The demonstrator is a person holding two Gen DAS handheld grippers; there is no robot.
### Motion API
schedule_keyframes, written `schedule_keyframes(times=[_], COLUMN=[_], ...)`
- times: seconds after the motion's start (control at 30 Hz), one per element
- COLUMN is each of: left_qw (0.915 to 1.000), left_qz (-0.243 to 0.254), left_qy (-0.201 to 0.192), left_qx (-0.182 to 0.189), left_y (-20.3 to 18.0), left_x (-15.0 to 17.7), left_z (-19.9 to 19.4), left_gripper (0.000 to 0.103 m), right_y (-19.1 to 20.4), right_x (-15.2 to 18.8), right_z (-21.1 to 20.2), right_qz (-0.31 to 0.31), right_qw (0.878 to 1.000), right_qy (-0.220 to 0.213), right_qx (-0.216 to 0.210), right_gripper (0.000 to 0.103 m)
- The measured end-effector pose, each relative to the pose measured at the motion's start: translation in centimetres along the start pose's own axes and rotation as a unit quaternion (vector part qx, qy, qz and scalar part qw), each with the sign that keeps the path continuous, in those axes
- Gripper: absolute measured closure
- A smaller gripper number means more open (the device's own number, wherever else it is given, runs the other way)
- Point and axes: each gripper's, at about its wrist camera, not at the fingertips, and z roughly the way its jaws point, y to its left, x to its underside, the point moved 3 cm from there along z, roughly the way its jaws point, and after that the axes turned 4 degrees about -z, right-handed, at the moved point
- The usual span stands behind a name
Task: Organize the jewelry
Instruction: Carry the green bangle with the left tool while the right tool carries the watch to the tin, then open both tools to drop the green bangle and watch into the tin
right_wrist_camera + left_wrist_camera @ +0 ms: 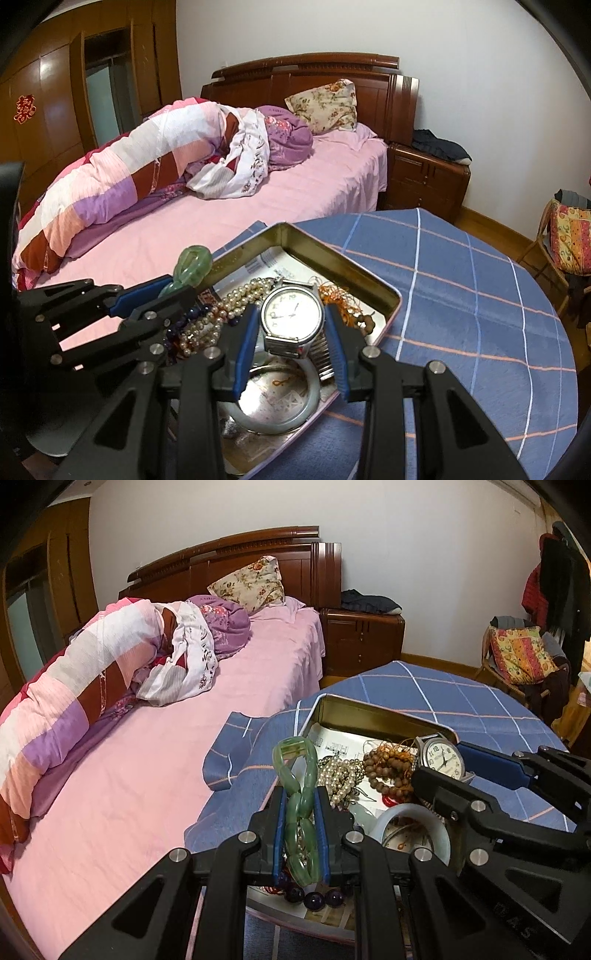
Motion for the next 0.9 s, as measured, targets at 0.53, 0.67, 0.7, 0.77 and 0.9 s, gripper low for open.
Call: schedule_keyframes(times=[0.53, 0.67, 0.7, 0.77, 0.9], left_qw=[0.9999, 0.9998, 0.9997, 0.9997, 0.9995], left_qz=[0.003, 0.002, 0.001, 0.001, -0.014], left_qy=[0.017, 0.021, 0.023, 0.025, 0.029], left_qx=[-0.002, -0.001, 0.000, 0.003, 0.003], left_y=[0.0, 0.0, 0.0, 0.1, 0.7], left_x=[0.6, 0.8, 0.8, 0.9, 0.9], left_z=[0.9, 1.1, 1.1, 1.2, 0.9], left_gripper=[0.088, 0.088, 0.088, 0.088, 0.075], right_y=[0.1, 0.1, 0.1, 0.1, -0.1], right_x=[0.4, 0.5, 0.5, 0.7, 0.9], right_z=[1.1, 1.2, 1.3, 1.5, 1.5], right_qz=[-0.004, -0.004, -0.004, -0.003, 0.001], right_qw=[1.000, 1.000, 1.000, 1.000, 1.000], right_qy=[0.018, 0.020, 0.021, 0.025, 0.028], right_qx=[0.005, 0.005, 0.005, 0.002, -0.004], right_gripper=[0.064, 0.064, 0.064, 0.064, 0.056])
